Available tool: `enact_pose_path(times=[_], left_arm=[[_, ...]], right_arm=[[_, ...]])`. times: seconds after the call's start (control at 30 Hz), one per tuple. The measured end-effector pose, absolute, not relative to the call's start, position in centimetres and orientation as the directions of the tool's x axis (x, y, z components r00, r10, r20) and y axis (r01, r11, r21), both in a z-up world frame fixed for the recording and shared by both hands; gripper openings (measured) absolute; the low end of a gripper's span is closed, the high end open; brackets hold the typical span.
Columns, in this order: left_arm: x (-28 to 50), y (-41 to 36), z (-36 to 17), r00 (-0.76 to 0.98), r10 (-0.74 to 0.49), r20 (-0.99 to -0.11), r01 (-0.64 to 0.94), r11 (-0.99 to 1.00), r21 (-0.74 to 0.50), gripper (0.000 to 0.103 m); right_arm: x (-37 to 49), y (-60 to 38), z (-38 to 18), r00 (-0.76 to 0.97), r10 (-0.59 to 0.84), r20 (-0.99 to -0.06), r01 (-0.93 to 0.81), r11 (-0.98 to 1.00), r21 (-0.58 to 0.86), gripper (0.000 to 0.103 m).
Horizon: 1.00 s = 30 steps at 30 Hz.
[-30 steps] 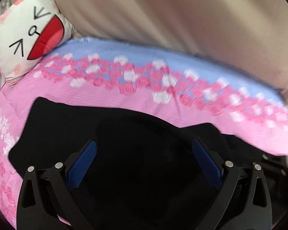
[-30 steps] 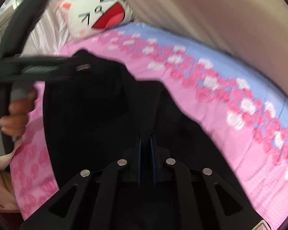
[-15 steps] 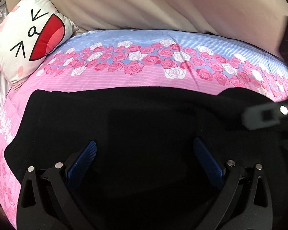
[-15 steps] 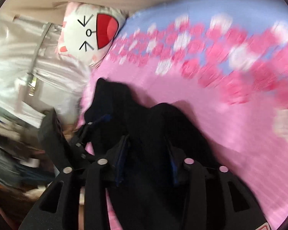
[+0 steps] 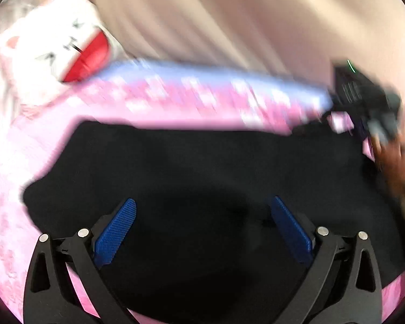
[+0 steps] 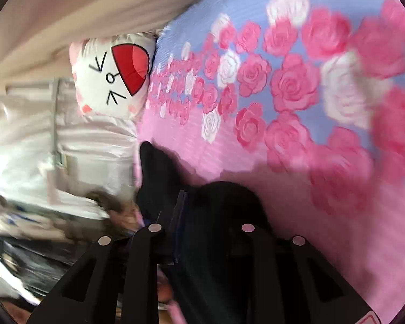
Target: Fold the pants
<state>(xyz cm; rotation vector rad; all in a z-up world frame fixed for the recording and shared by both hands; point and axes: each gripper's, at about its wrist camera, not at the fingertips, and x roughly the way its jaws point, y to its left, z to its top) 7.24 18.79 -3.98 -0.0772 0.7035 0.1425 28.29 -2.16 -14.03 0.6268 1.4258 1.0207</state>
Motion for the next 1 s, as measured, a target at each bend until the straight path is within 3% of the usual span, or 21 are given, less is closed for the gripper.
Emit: enact_pose_path(times=[0.03, 0.07, 0.1, 0.17, 0.2, 0.23, 0.37, 0.47, 0.53, 0.57, 0.6, 0.77, 0.8, 0.9, 1.0], left_arm=[[7.0, 19.9, -3.3, 0.762, 0.145, -0.631, -0.194, 0.981, -0.009, 0.098], [7.0, 20.8, -3.1, 0.754, 0.177, -0.632, -0.223, 0.975, 0.007, 0.098], [7.5, 22.6, -3.3, 0.712, 0.242, -0.659, -0.282, 0.958, 0.047, 0.098], [8.5, 26.1, -4.7, 0.592, 0.372, -0.715, -0.403, 0.905, 0.137, 0.098], [8.8, 27.7, -5.6, 0.519, 0.437, -0.734, -0.456, 0.868, 0.194, 0.097], [8.8, 28.8, -6.2, 0.473, 0.483, -0.737, -0.489, 0.84, 0.237, 0.098], [7.6, 30.4, -6.7, 0.478, 0.462, -0.747, -0.486, 0.847, 0.212, 0.098], [7.5, 29.0, -6.9, 0.484, 0.53, -0.696, -0.478, 0.827, 0.296, 0.098], [7.2, 29.0, -6.8, 0.484, 0.547, -0.683, -0.47, 0.821, 0.324, 0.098], [6.8, 29.2, -6.7, 0.482, 0.545, -0.685, -0.467, 0.822, 0.326, 0.098], [6.2, 29.4, -6.7, 0.483, 0.538, -0.691, -0.458, 0.828, 0.324, 0.098], [5.0, 30.0, -6.5, 0.486, 0.517, -0.705, -0.453, 0.838, 0.303, 0.098], [5.2, 30.1, -6.3, 0.476, 0.513, -0.714, -0.461, 0.837, 0.294, 0.098], [5.2, 29.8, -4.8, 0.481, 0.483, -0.732, -0.483, 0.843, 0.239, 0.098], [4.7, 26.8, -1.8, 0.584, 0.421, -0.694, -0.439, 0.883, 0.166, 0.098]], right_arm=[[27.6, -3.2, -12.8, -0.095, 0.842, -0.531, -0.237, 0.499, 0.834, 0.019], [27.3, -4.1, -12.0, -0.043, 0.823, -0.566, -0.262, 0.538, 0.801, 0.031], [26.3, -6.0, -10.1, 0.105, 0.744, -0.66, -0.294, 0.657, 0.694, 0.042], [24.5, -8.2, -7.3, 0.309, 0.612, -0.728, -0.315, 0.788, 0.529, 0.044], [22.6, -8.9, -5.4, 0.401, 0.576, -0.712, -0.343, 0.815, 0.466, 0.044], [21.3, -8.7, -4.6, 0.417, 0.585, -0.696, -0.383, 0.807, 0.449, 0.042], [16.4, -2.4, -5.3, 0.351, 0.57, -0.743, -0.575, 0.758, 0.309, 0.006], [18.8, 0.0, -9.9, 0.387, 0.404, -0.829, -0.559, 0.818, 0.137, 0.0], [21.3, -2.0, -9.4, 0.404, 0.447, -0.798, -0.445, 0.858, 0.255, 0.0], [21.5, -2.9, -8.6, 0.424, 0.438, -0.792, -0.399, 0.876, 0.271, 0.009], [20.5, -3.6, -7.4, 0.445, 0.471, -0.762, -0.407, 0.864, 0.296, 0.011], [12.1, -2.3, -7.2, 0.365, 0.53, -0.766, -0.549, 0.787, 0.283, 0.011], [10.3, -1.9, -9.5, 0.306, 0.48, -0.822, -0.543, 0.797, 0.263, 0.012], [5.6, -4.3, -9.8, 0.328, 0.504, -0.799, -0.555, 0.787, 0.269, 0.014], [3.4, -8.8, -8.8, 0.383, 0.491, -0.782, -0.485, 0.828, 0.281, 0.012]])
